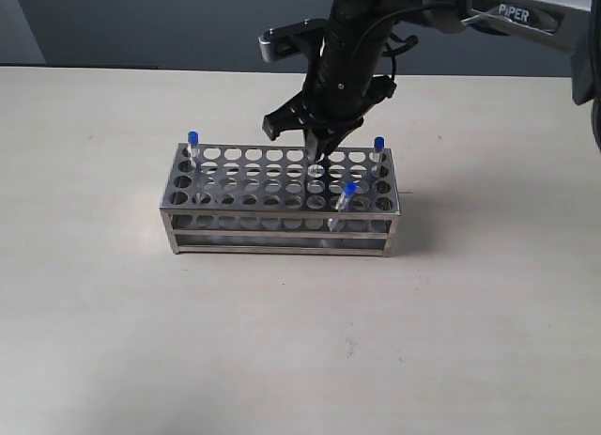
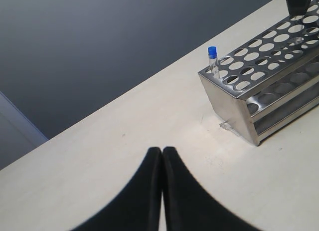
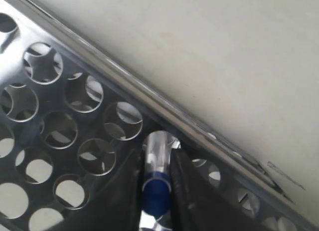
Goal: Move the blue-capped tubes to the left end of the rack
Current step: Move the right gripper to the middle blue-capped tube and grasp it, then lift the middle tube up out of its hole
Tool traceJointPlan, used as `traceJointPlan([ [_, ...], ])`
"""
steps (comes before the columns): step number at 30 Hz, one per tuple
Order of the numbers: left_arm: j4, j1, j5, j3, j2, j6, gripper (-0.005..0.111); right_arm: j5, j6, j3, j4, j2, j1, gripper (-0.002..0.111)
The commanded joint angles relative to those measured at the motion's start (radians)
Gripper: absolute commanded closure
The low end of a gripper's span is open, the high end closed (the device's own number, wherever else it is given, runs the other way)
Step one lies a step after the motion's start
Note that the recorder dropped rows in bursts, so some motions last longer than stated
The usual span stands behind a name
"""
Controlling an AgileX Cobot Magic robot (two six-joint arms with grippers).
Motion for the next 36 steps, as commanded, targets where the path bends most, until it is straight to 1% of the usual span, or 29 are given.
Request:
traceJointPlan([
  [1, -0.002, -0.004, -0.005, -0.005, 0.003, -0.005, 0.106, 0.001, -0.011, 0.003, -0.005, -0.004, -0.004, 0.108],
  [6, -0.002, -0.004, -0.005, -0.005, 0.003, -0.005, 0.106, 0.03, -0.011, 0.003, -0.009, -0.03, -0.004, 0.108],
  [15, -0.002, -0.004, -0.005, -0.005, 0.003, -0.005, 0.106, 0.023, -0.016, 0.003, -0.045, -0.143, 0.026, 0.108],
  [27, -0.002, -0.004, -0.005, -0.005, 0.003, -0.005, 0.106, 0.032, -0.023, 0.003, -0.047, -0.216, 0.045, 0.108],
  [36, -0.002, -0.004, -0.005, -0.005, 0.003, -0.005, 0.106, -0.036, -0.159, -0.006, -0.032, -0.213, 0.173, 0.109],
])
